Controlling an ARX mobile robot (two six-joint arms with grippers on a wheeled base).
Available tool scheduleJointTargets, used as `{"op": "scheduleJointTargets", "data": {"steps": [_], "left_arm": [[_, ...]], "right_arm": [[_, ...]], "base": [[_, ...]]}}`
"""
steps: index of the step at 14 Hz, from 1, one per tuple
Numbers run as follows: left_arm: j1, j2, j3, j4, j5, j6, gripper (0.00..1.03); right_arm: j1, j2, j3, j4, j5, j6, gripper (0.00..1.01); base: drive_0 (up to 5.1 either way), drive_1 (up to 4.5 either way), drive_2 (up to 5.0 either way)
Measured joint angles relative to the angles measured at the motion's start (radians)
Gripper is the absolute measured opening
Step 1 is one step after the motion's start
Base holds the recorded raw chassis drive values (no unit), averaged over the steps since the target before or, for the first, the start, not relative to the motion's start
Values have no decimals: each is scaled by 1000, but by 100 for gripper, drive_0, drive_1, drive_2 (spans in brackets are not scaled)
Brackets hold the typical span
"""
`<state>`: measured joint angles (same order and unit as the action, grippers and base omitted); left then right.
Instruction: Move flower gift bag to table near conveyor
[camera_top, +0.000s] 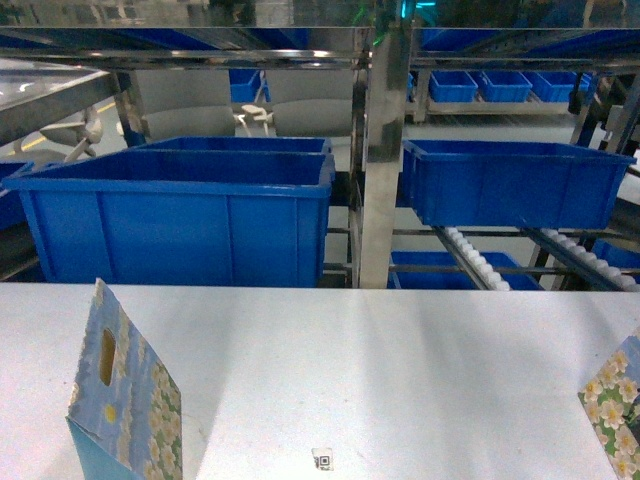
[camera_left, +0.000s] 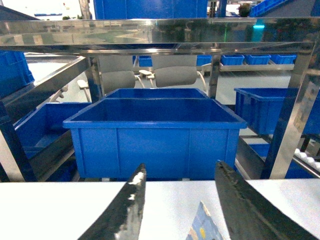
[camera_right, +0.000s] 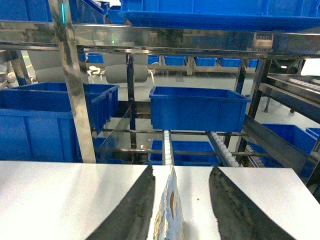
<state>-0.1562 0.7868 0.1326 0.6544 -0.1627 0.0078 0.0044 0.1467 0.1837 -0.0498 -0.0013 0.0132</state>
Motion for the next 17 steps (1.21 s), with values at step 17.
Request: {"op": "scheduleJointTargets", "data": {"steps": [17], "left_arm": [[154,-576,-117,-441,162,-7,2]], "right_arm": [[0,-142,-170,45,0,-11,2]], "base": [[0,0,0]]}}
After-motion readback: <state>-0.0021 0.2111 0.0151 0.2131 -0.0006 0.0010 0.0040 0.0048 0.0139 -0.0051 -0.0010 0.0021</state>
